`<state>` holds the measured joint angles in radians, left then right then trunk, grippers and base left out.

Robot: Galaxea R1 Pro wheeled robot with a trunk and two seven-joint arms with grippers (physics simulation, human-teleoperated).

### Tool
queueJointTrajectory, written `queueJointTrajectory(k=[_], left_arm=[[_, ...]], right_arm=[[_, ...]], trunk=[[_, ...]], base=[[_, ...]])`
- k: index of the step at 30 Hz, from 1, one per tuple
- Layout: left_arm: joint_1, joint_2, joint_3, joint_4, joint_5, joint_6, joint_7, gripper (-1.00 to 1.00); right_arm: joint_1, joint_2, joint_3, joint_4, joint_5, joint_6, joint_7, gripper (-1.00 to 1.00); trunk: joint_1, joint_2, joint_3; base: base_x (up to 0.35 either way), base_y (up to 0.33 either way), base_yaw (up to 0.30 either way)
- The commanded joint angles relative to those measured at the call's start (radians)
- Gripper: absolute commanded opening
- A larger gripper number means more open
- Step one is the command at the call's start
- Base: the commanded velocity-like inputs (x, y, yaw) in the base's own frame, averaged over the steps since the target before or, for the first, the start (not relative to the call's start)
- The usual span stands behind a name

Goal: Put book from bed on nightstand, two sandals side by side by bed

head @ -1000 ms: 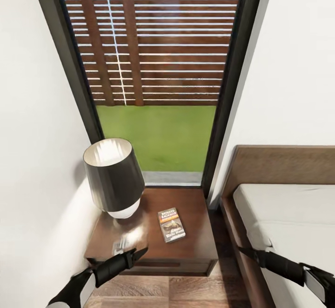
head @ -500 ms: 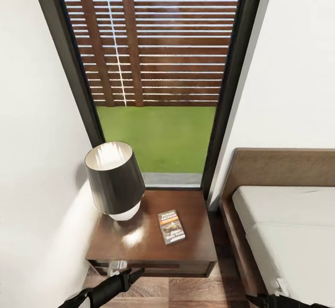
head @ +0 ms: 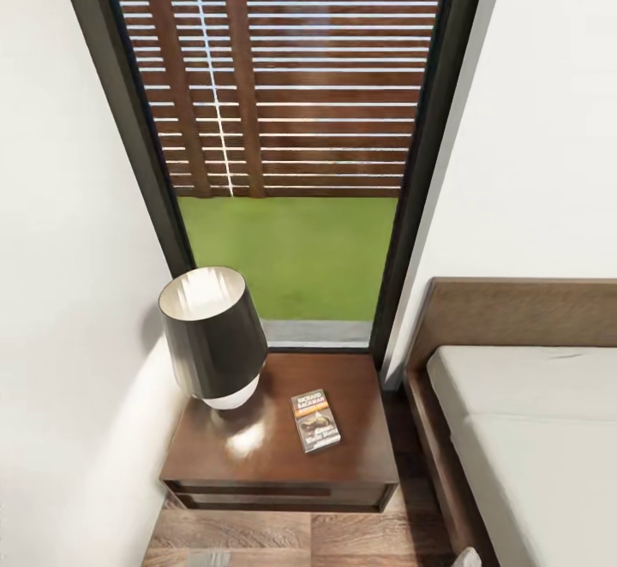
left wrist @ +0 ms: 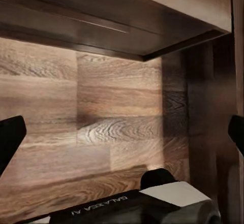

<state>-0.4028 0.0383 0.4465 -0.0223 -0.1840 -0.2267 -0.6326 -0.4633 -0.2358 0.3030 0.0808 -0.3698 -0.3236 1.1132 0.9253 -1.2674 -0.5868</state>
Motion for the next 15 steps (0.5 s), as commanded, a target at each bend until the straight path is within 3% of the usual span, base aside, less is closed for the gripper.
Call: queueJointTrajectory(k=[1, 4, 8, 11, 15], left_arm=[[0.006, 0.000, 0.009, 0.001, -0.021, -0.006, 0.040, 1.00], [0.025, -0.003, 0.007, 0.002, -0.059, -0.006, 0.165, 1.00], [0.035, -0.005, 0.006, 0.002, -0.088, -0.006, 0.234, 1.00], [0.044, -0.005, 0.006, 0.002, -0.099, -0.005, 0.276, 1.00], [0.076, -0.006, 0.005, 0.002, -0.105, -0.005, 0.349, 1.00]], right_arm=[[-0.002, 0.017, 0.007, 0.004, -0.008, -0.006, -0.009, 1.00], [-0.002, 0.066, 0.007, 0.005, -0.006, 0.002, -0.156, 1.00], [-0.002, 0.126, 0.006, 0.005, -0.004, 0.005, -0.343, 1.00], [-0.001, 0.162, 0.006, 0.006, -0.003, 0.006, -0.436, 1.00], [0.001, 0.178, 0.005, 0.006, -0.003, 0.007, -0.485, 1.00]], trunk=[[-0.004, 0.007, 0.002], [-0.015, 0.028, 0.012], [-0.031, 0.056, 0.024], [-0.042, 0.077, 0.034], [-0.058, 0.105, 0.046]], base=[[0.000, 0.000, 0.000], [0.000, 0.000, 0.000], [0.000, 0.000, 0.000], [0.000, 0.000, 0.000], [0.000, 0.000, 0.000]])
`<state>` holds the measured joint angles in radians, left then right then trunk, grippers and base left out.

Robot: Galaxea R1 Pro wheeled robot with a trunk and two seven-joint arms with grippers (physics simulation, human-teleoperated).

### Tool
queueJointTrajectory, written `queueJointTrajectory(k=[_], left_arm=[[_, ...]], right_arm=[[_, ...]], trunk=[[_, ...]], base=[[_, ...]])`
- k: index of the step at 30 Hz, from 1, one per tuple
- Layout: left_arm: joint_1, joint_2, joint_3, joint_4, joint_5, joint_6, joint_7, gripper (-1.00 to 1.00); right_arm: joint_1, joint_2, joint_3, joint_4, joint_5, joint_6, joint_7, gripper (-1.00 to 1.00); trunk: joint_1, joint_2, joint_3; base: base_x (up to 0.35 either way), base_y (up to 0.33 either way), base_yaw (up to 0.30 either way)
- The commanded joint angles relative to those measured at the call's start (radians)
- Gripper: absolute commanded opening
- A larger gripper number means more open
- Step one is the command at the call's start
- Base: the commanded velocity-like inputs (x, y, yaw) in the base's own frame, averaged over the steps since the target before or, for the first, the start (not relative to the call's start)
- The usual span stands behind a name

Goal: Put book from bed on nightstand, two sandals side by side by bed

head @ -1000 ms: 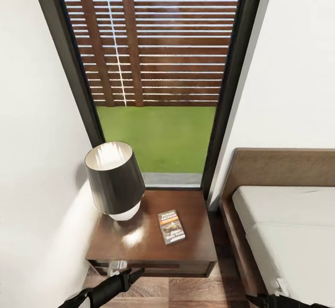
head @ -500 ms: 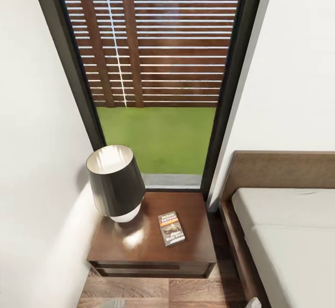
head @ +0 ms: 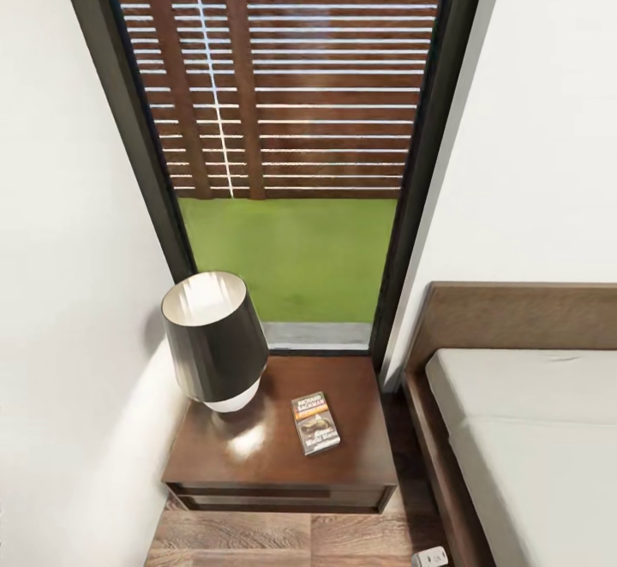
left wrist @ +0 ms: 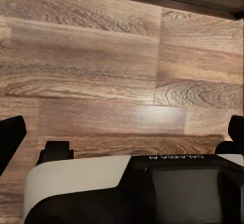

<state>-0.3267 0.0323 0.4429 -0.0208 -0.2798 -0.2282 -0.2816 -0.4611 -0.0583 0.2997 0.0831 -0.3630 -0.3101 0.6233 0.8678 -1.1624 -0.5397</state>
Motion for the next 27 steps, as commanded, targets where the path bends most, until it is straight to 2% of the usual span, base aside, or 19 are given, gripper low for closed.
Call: queueJointTrajectory(k=[1, 3, 4, 8, 14, 27], left_arm=[[0.003, 0.000, 0.009, 0.001, -0.011, -0.003, 0.007, 1.00], [0.015, -0.001, 0.008, 0.001, -0.026, -0.004, 0.038, 1.00], [0.021, -0.002, 0.008, 0.001, -0.061, -0.004, 0.054, 1.00], [0.025, -0.003, 0.008, 0.001, -0.099, -0.005, 0.063, 1.00], [0.026, -0.003, 0.008, 0.001, -0.109, -0.005, 0.065, 1.00], [0.026, -0.003, 0.011, 0.000, -0.105, -0.005, 0.065, 1.00]], right_arm=[[-0.001, 0.001, 0.008, 0.004, -0.010, -0.006, 0.003, 1.00], [-0.001, 0.002, 0.008, 0.004, -0.010, -0.006, -0.001, 1.00], [-0.001, 0.003, 0.008, 0.004, -0.010, -0.006, -0.002, 1.00], [-0.001, 0.003, 0.009, 0.003, -0.010, -0.006, 0.001, 1.00], [-0.001, 0.004, 0.008, 0.002, -0.010, -0.004, -0.002, 1.00], [-0.001, -0.004, 0.007, 0.000, -0.011, -0.005, -0.004, 1.00]], trunk=[[-0.004, 0.007, 0.002], [-0.012, 0.021, 0.009], [-0.012, 0.021, 0.009], [-0.012, 0.021, 0.009], [-0.012, 0.021, 0.009], [-0.012, 0.021, 0.009]], base=[[0.000, 0.000, 0.000], [0.000, 0.000, 0.000], [0.000, 0.000, 0.000], [0.000, 0.000, 0.000], [0.000, 0.000, 0.000], [0.000, 0.000, 0.000]])
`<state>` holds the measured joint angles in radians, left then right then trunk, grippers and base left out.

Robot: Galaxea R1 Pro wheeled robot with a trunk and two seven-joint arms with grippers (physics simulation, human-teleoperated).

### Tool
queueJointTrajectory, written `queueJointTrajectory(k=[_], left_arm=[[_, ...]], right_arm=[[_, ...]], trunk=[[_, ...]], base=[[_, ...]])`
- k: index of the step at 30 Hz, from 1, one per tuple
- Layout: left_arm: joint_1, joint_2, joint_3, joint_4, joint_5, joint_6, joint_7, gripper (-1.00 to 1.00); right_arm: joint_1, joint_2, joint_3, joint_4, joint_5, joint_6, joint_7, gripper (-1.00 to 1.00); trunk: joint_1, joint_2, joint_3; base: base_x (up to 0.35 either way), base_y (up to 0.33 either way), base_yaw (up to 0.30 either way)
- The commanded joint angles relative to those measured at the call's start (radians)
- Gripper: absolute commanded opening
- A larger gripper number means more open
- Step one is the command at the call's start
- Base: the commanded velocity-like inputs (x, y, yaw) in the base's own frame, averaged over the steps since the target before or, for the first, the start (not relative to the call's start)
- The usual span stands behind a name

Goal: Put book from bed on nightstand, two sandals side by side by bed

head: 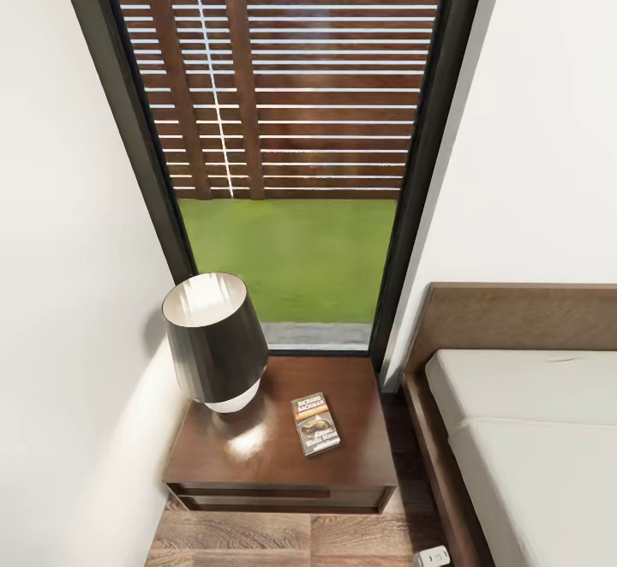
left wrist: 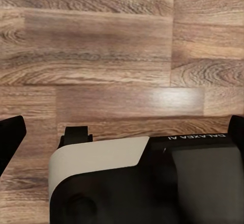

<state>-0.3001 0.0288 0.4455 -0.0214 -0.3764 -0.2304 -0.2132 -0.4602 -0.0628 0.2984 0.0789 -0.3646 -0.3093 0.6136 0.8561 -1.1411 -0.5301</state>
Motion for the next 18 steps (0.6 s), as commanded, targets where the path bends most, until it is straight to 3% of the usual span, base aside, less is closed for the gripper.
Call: queueJointTrajectory(k=[1, 11, 18], left_arm=[[-0.001, 0.001, 0.010, 0.000, -0.007, -0.003, -0.003, 1.00], [-0.001, 0.002, 0.011, 0.001, -0.010, -0.001, -0.003, 1.00], [-0.001, 0.002, 0.010, 0.001, -0.010, -0.001, -0.003, 1.00]], right_arm=[[-0.002, 0.001, 0.009, 0.004, -0.009, -0.006, 0.005, 1.00], [-0.002, 0.012, 0.010, 0.004, -0.008, -0.007, 0.006, 1.00], [-0.002, 0.004, 0.009, 0.004, -0.008, -0.007, 0.006, 1.00]], trunk=[[0.000, -0.001, -0.001], [0.000, -0.001, -0.001], [0.000, -0.001, -0.001]], base=[[0.000, 0.000, 0.000], [0.000, 0.000, 0.000], [0.000, 0.000, 0.000]])
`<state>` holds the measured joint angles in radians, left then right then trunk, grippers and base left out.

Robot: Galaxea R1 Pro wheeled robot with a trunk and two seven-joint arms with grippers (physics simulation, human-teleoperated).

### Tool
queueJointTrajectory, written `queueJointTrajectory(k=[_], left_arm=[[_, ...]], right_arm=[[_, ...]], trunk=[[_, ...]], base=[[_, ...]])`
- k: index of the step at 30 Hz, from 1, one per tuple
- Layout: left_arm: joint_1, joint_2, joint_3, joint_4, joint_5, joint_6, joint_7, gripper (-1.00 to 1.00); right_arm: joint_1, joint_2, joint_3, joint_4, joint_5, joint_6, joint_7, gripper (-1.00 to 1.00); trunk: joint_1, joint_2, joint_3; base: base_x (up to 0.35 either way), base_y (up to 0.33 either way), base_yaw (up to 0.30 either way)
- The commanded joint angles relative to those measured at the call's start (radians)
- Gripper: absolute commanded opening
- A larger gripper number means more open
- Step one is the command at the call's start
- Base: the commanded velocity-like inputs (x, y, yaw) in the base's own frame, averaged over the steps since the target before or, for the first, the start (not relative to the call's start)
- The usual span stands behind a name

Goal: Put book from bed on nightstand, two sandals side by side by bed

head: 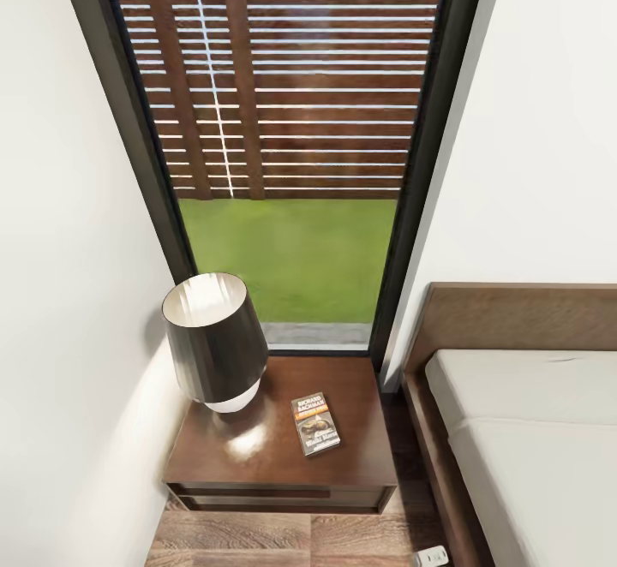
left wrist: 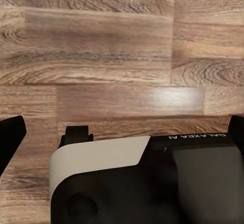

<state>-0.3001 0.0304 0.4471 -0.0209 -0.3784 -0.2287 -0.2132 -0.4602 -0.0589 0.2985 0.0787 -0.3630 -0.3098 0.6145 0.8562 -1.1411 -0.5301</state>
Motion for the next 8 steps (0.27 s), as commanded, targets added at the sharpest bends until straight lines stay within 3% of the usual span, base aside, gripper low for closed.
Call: queueJointTrajectory(k=[1, 8], left_arm=[[-0.001, 0.000, 0.009, 0.001, -0.008, -0.003, -0.003, 1.00], [-0.001, 0.000, 0.008, 0.001, -0.008, -0.003, -0.003, 1.00]], right_arm=[[-0.002, 0.000, 0.009, 0.004, -0.010, -0.006, 0.005, 1.00], [-0.002, 0.007, 0.010, 0.004, -0.010, -0.006, 0.005, 1.00]], trunk=[[0.000, -0.001, -0.001], [0.000, -0.001, -0.001]], base=[[0.000, 0.000, 0.000], [0.000, 0.000, 0.000]])
